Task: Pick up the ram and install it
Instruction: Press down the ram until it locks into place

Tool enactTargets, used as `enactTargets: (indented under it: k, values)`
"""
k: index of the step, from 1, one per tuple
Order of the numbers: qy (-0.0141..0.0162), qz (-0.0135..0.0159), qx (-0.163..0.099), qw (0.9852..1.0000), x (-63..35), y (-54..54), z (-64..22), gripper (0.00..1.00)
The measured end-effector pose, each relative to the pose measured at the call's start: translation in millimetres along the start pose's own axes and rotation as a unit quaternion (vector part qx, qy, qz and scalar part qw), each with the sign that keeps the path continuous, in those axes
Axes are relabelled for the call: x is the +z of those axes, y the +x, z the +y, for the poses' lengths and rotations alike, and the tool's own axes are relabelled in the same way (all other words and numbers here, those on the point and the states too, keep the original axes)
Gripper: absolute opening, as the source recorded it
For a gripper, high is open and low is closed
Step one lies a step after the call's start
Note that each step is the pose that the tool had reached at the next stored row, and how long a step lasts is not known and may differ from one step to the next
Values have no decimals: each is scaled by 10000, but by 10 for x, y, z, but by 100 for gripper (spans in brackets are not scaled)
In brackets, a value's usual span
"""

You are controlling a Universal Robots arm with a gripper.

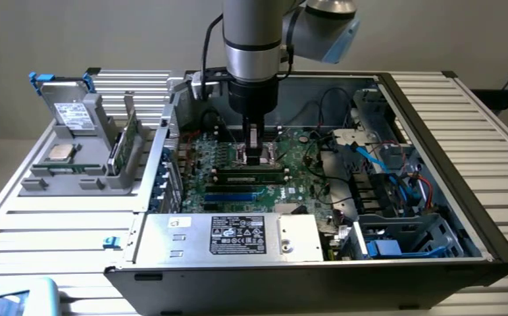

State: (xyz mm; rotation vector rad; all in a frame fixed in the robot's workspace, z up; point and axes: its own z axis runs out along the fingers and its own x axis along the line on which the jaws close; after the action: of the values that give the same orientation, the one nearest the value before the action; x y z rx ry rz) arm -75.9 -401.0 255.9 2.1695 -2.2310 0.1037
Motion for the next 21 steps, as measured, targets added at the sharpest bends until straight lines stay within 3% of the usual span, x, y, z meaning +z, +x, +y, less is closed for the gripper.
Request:
enactTargets:
  k: [9, 13, 17, 21]
  values:
    - [0, 0, 4, 10000, 0, 0, 0, 11]
    - [-19, 8, 277, 9996, 0, 0, 0, 11]
    - [-39, 17, 592, 9982, 1, 0, 0, 11]
    - [-61, 26, 924, 9957, 3, 0, 0, 11]
